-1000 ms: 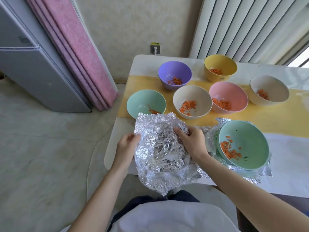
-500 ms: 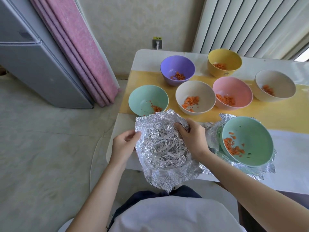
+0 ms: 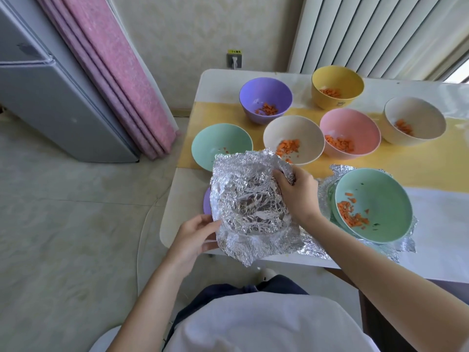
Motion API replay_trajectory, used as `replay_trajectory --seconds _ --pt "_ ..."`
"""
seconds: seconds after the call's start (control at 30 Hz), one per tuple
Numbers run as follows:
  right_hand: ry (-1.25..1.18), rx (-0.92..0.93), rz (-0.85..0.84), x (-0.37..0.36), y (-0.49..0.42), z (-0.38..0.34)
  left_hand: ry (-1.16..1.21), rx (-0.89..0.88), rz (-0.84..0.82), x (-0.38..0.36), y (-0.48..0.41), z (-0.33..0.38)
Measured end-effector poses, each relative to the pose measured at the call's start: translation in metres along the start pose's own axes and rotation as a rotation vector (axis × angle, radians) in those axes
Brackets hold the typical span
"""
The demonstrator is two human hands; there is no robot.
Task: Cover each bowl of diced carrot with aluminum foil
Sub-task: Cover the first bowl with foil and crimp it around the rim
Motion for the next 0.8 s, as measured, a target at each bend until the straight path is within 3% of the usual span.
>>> replay_trajectory --seconds 0.33,0.57,0.8 --pt "-0.025 -0.046 0.011 -0.006 0.002 0.000 -0.069 -0.077 0.110 0.007 -0.010 0.007" --pt "-0.048 -0.100 0.013 -0.010 0.006 0.006 -0.193 -0.251 0.223 0.015 -0.015 0.019" --pt "-0.017 -0.168 -0.008 -0.014 0.016 0.018 -0.295 -0.287 0.179 0.022 -0.020 0.019"
Point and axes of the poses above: each hand's wrist, its own y-axis away from the middle knuckle, its own x-axis out of the back of the hand, z = x × y, the point moved 7 cm from there along -y, towards the middle knuckle, and after that the axes turned 8 degrees about -x, right-handed, at the moved point
